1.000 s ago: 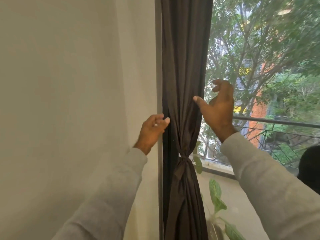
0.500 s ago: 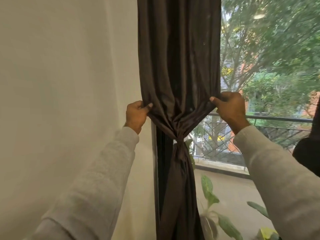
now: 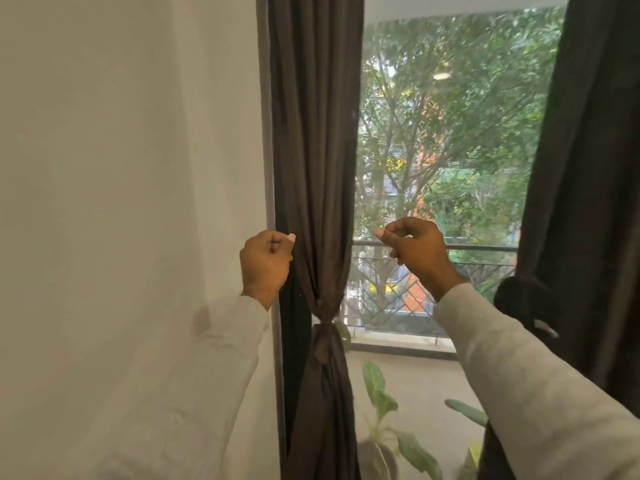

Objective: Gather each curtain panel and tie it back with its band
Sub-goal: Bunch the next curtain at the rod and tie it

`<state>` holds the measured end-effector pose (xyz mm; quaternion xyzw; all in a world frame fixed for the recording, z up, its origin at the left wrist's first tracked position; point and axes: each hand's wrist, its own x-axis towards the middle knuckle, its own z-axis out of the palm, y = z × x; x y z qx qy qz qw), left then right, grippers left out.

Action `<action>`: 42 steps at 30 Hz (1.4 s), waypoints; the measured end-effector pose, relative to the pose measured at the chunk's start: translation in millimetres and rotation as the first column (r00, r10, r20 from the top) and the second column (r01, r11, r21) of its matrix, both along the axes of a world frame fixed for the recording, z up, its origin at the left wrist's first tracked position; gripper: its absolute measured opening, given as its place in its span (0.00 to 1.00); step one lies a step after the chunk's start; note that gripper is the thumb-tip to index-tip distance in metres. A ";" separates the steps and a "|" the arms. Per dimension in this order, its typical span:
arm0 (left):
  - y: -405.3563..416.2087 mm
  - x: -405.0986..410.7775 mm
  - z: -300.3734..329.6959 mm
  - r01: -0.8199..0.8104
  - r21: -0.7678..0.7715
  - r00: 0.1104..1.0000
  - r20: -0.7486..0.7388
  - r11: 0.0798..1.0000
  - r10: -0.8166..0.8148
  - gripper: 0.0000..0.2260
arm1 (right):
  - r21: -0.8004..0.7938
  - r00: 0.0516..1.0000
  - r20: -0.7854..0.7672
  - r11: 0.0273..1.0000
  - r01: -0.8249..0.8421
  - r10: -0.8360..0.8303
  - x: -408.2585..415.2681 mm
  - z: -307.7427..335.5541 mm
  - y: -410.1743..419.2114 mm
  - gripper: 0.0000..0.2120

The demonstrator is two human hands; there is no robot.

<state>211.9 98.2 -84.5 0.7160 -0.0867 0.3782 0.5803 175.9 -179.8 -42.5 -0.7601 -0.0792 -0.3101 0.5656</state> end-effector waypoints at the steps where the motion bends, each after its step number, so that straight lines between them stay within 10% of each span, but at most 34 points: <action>1: -8.8 -3.9 -0.9 0.008 0.012 1.000 0.023 1.000 -0.009 0.12 | -0.002 1.000 -0.008 1.000 -0.001 0.001 -6.8 -1.3 -7.2 0.12; 13: -195.1 -71.2 19.6 -0.107 0.037 0.956 0.278 0.994 0.092 0.12 | -0.103 0.988 0.007 0.983 0.152 -0.153 -87.7 -4.7 -205.8 0.07; 23: -337.8 -85.6 94.0 0.022 0.131 0.971 0.231 0.991 -0.053 0.13 | -0.116 0.984 0.116 0.985 -0.124 0.138 -156.5 38.3 -306.1 0.04; 29: -396.0 -77.0 177.7 0.002 0.199 0.945 0.319 0.980 -0.067 0.18 | -0.022 0.919 0.373 0.989 0.144 -0.126 -143.4 102.1 -347.0 0.04; 36: -434.6 -56.2 271.3 0.042 0.254 0.924 0.358 0.966 -0.134 0.34 | 0.071 0.582 0.613 0.771 0.633 -0.534 -104.3 188.7 -376.8 0.03; 42: -449.9 -41.8 345.0 0.126 0.261 0.907 0.360 0.957 -0.217 0.43 | -0.002 0.597 0.584 0.734 0.679 -0.550 -79.3 264.2 -390.4 0.09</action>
